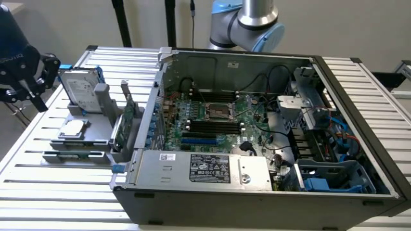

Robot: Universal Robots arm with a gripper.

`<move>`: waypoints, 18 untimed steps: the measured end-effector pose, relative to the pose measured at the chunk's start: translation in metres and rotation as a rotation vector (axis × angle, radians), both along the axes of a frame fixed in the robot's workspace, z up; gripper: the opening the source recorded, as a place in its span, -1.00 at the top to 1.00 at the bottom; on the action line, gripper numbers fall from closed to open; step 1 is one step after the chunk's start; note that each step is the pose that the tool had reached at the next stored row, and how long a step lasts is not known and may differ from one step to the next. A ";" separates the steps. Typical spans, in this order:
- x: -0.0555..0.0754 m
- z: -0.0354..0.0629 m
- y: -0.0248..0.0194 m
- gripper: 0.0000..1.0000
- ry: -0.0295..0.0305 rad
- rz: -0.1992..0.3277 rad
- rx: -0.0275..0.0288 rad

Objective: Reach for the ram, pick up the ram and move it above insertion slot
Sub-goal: 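Pick up the ram and move it above insertion slot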

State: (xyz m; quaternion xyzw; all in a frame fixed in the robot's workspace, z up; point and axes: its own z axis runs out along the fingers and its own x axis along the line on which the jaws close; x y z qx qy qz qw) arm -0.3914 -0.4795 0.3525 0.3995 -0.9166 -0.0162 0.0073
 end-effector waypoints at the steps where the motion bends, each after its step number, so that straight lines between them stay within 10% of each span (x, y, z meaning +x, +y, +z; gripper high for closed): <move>1: 0.000 0.0000 0.0000 0.79 0.0000 0.018 0.0000; 18: 0.000 0.0000 0.0000 0.79 0.0000 0.326 0.0000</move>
